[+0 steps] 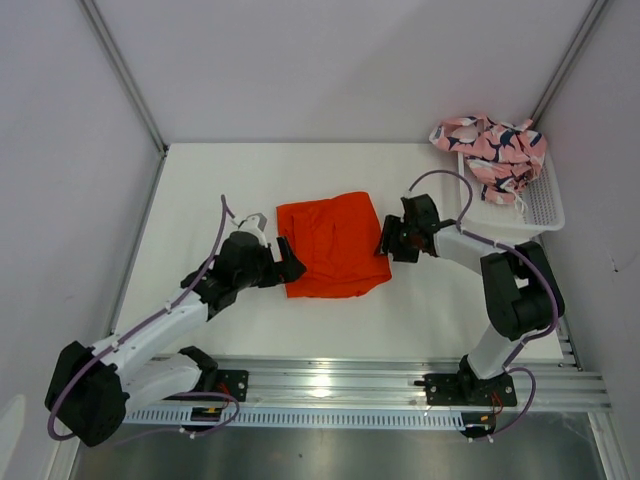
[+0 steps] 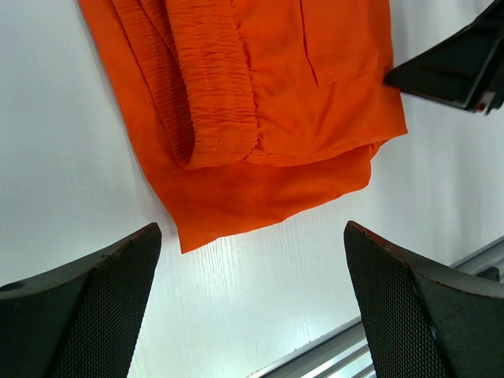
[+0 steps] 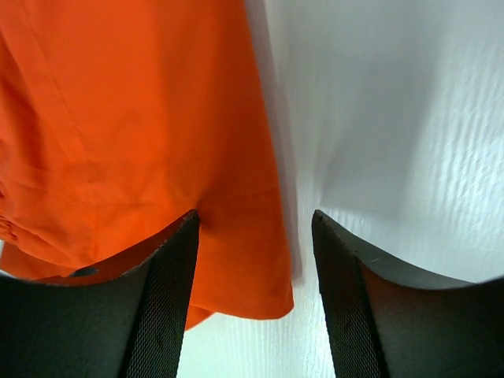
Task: Fold and stack the shorts
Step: Fold the shorts, then neatly place the folded shorts to the corner
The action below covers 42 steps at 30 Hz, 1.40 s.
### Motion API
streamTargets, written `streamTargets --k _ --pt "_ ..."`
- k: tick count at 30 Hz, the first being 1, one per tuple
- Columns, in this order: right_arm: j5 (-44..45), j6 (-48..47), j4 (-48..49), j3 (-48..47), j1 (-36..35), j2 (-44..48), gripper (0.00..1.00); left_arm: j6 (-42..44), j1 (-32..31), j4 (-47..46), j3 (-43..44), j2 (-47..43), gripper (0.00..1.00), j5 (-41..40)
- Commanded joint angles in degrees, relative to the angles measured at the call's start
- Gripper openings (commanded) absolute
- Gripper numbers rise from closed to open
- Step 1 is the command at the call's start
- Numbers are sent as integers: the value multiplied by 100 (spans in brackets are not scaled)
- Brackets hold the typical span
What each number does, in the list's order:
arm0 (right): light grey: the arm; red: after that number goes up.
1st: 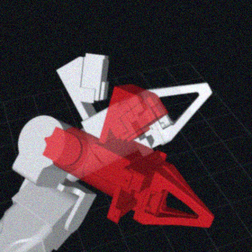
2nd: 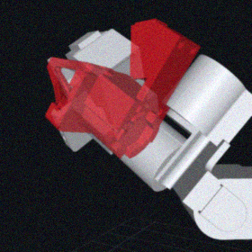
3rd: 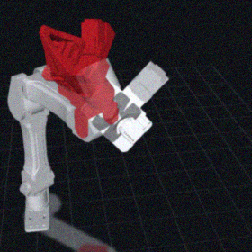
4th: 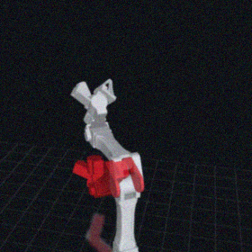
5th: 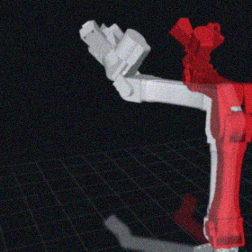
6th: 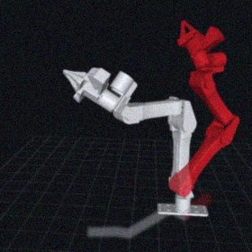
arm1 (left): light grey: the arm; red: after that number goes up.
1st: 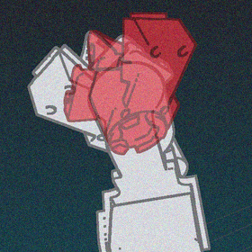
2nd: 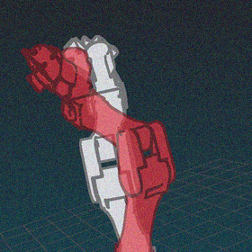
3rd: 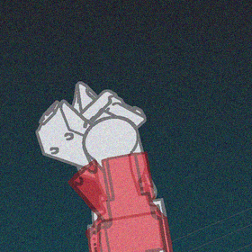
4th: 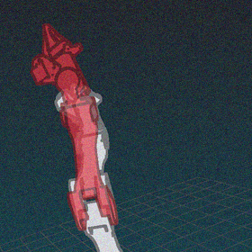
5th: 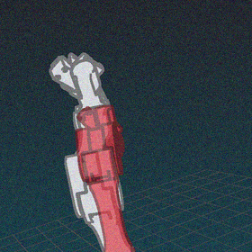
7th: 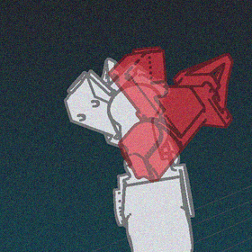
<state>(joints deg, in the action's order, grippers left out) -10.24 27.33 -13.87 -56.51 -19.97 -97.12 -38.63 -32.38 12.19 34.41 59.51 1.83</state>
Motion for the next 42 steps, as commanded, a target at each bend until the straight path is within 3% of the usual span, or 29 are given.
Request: streamTargets --k 1,3,5,6,9,10,11,15,19,25,31,42 --pt "180 -35 -125 184 -340 18 61 -118 -40 240 -84 -343 99 -156" --pt "224 44 -73 412 -429 61 59 -127 -40 310 -93 -465 99 -156" --pt "128 193 41 701 -578 167 41 -153 -40 363 -93 -527 99 -156" --pt "145 246 42 790 -674 324 25 -153 -40 372 -93 -589 99 -121" --pt "433 623 -81 1071 -1525 902 3 -145 -40 530 -23 -703 99 -156" --pt "513 981 -98 1116 -1876 1053 2 -127 -40 652 -14 -808 99 -156" --pt "532 1176 -29 1133 -2680 1168 3 -110 -32 723 12 -852 99 -234" --pt "391 1539 -264 242 -4230 1099 55 5 100 1066 66 -1011 99 -490" --pt "445 1336 -397 70 -4087 1755 74 101 451 1163 13 -1116 99 -227" --pt "321 765 -854 202 -3067 2048 75 347 549 1348 39 -880 99 -244" --pt "65 -208 -739 203 -2135 1636 73 322 549 1199 -13 -317 99 -261" --pt "435 -800 -441 -115 -1660 704 73 84 601 962 -426 -18 99 -560"
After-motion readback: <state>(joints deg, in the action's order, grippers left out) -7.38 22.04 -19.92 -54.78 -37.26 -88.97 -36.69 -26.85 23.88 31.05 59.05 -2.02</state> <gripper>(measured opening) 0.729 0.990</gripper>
